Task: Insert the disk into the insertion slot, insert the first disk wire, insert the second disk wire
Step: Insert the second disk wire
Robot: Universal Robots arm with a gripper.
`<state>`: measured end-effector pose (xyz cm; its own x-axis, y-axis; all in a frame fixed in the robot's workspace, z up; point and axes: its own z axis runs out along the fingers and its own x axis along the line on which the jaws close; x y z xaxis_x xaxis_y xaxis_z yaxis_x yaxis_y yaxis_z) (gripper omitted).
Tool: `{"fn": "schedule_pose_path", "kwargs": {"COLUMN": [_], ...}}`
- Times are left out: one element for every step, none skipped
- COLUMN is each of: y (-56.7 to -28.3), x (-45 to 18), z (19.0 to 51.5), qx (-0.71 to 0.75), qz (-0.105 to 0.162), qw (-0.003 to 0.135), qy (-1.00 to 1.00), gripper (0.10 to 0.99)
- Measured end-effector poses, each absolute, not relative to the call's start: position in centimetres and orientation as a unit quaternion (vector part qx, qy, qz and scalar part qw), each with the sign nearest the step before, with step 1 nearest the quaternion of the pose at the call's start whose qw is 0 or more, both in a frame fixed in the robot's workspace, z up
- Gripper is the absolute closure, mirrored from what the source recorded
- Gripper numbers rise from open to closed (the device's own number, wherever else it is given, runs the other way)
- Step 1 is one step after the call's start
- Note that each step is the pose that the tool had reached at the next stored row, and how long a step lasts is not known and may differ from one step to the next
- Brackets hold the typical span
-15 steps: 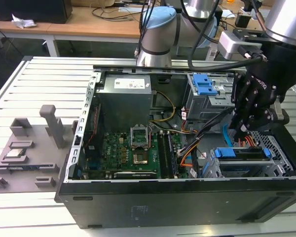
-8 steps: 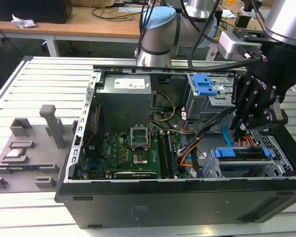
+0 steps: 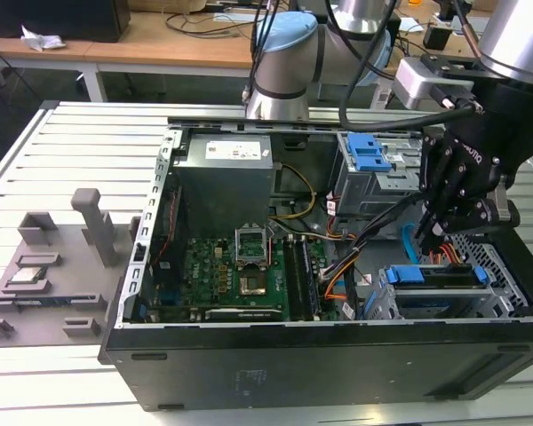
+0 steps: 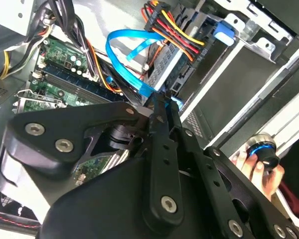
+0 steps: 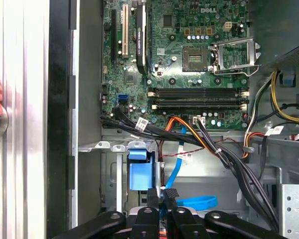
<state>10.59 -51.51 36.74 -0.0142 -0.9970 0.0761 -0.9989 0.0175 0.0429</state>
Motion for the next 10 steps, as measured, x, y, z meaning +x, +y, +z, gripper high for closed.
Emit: {"fn": "schedule_pose_path", "kwargs": {"y": [-51.61, -51.78, -51.83, -51.87, -51.92, -51.95, -51.99, -52.12, -52.27, -52.36], "x": [10.59, 10.63, 10.69, 10.79, 11.01, 11.14, 11.24, 11.35, 11.41, 11.46], "z": [36.73, 36.70, 36.69, 36.69, 36.68, 36.67, 36.66, 36.60, 36.48, 36.35], "qx": [0.701, 0.701, 0.701, 0.701, 0.701, 0.701, 0.701, 0.701, 0.701, 0.701], "qz": [0.011, 0.011, 0.011, 0.011, 0.011, 0.011, 0.011, 0.011, 0.011, 0.011], "qw": [0.042, 0.042, 0.042, 0.042, 0.042, 0.042, 0.042, 0.042, 0.042, 0.042], "qy": [-0.712, -0.712, -0.712, -0.712, -0.712, -0.712, -0.712, -0.712, -0.712, -0.712], "gripper": [0.925, 0.925, 0.925, 0.925, 0.925, 0.925, 0.925, 0.925, 0.925, 0.925]}}
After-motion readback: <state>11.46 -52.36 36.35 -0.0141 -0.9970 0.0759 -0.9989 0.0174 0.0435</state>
